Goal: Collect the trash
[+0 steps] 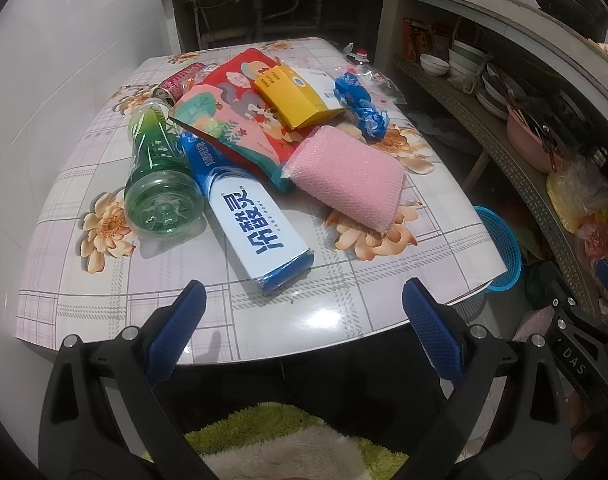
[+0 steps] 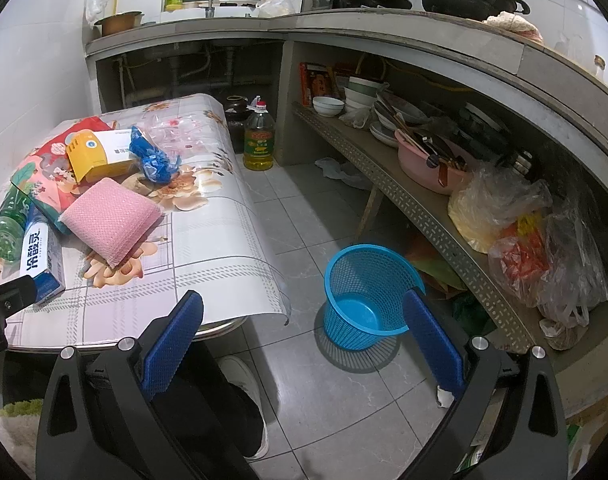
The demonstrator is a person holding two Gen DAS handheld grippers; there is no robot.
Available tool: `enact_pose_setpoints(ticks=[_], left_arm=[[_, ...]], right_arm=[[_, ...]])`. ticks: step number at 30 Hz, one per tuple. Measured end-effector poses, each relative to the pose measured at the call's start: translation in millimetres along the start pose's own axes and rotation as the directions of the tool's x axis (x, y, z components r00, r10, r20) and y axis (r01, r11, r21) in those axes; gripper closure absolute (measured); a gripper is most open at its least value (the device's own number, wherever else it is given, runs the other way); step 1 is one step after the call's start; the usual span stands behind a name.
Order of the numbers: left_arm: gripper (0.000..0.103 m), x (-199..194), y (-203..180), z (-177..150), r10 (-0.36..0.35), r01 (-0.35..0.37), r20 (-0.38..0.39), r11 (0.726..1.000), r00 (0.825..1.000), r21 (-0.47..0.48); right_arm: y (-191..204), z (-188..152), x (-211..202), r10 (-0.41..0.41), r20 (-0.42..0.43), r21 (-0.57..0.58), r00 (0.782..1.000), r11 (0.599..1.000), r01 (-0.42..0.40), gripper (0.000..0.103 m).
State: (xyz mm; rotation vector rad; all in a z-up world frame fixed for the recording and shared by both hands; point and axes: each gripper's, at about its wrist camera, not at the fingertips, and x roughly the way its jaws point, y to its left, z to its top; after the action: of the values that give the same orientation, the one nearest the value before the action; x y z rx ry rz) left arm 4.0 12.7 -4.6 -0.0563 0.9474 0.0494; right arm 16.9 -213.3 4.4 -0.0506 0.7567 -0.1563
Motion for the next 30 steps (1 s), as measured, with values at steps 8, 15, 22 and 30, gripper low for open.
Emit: enact_pose_setpoints(ticks=[8, 15, 22, 30], left_arm=[[0.009, 0, 1, 0, 0.001, -0.001, -0.002, 1.000, 1.000, 0.000], [0.009, 2, 4, -1, 0.006, -0.006, -0.009, 1.000, 1.000, -0.002], [0.008, 4, 2, -1, 0.011, -0.011, -0.018, 1.000, 1.000, -0.006], [0.008, 7, 4, -2, 0.010, -0.011, -0.031, 1.000, 0.999, -0.010]], right_arm=[[3, 3, 0, 0.002, -0.003, 0.000, 1.000, 1.000, -0.002, 0.006], [7, 3, 1, 0.002, -0.005, 0.000, 1.000, 1.000, -0.002, 0.006], [10, 2, 1, 0.003, -0.007, 0.002, 1.000, 1.000, -0.003, 0.006], [11, 1, 2, 0.004, -0.011, 0.004, 1.000, 1.000, -0.004, 0.006]])
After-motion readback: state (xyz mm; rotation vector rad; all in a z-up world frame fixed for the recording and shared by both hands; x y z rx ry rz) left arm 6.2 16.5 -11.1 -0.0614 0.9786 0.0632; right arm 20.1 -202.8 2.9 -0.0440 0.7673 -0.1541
